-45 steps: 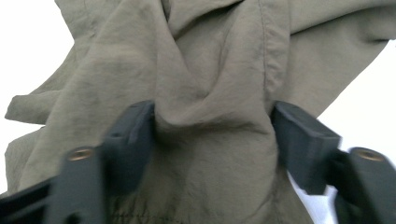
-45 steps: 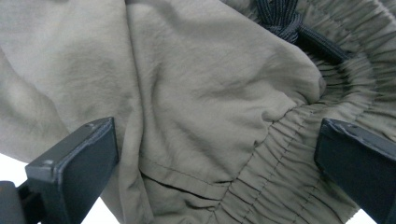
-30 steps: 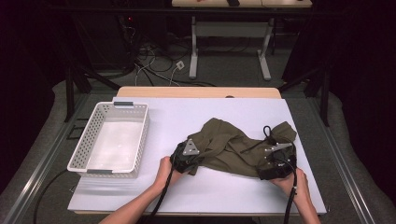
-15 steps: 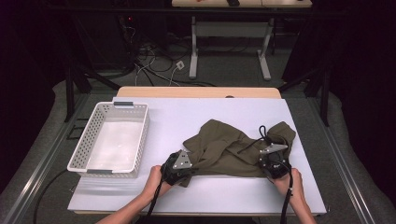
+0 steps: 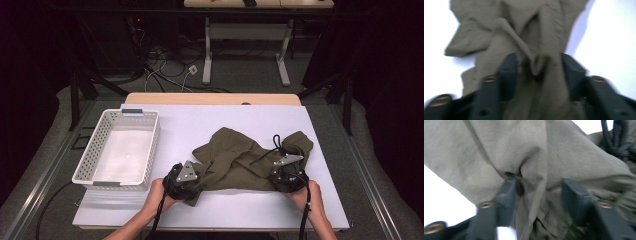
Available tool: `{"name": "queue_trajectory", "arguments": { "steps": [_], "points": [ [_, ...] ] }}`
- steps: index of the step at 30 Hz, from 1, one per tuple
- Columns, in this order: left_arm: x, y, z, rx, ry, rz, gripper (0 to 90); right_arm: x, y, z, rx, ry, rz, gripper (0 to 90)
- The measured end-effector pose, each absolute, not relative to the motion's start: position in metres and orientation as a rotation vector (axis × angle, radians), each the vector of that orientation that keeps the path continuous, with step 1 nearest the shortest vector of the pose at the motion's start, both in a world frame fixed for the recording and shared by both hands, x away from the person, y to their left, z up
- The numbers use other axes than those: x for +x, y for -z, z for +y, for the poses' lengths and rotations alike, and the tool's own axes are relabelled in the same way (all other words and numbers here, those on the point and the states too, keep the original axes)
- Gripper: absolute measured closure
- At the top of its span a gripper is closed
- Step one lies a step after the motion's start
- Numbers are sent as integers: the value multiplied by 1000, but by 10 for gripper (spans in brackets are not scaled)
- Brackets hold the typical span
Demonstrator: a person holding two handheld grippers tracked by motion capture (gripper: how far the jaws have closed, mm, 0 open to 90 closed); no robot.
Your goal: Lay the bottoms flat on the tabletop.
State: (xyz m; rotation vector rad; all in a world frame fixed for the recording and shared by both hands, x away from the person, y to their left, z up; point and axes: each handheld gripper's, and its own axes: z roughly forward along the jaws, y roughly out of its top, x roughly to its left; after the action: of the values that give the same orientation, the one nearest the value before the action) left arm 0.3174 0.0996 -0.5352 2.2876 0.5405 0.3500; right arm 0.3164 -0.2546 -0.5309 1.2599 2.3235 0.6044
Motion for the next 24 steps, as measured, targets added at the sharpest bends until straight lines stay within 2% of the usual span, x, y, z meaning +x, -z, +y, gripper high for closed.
{"name": "queue_trajectory", "arguments": {
  "steps": [3,7,12,15,19,21,24],
  "points": [
    [323,536,94,2293,-353,573,311,312,523,-256,1255,-624,2342,308],
    [330,538,78,2324,-331,560,165,306,515,-260,1269,-616,2367,239],
    [343,540,62,2345,-326,563,120,305,518,-263,1269,-565,2416,153],
    [352,546,57,2374,-309,564,120,310,526,-265,1280,-514,2436,148],
    [360,555,53,2399,-257,561,202,314,534,-271,1304,-475,2448,194],
    [362,555,56,2382,-241,557,282,313,534,-272,1286,-455,2432,289],
    [363,556,60,2341,-232,570,503,313,534,-275,1279,-458,2388,478]
  ]
}}
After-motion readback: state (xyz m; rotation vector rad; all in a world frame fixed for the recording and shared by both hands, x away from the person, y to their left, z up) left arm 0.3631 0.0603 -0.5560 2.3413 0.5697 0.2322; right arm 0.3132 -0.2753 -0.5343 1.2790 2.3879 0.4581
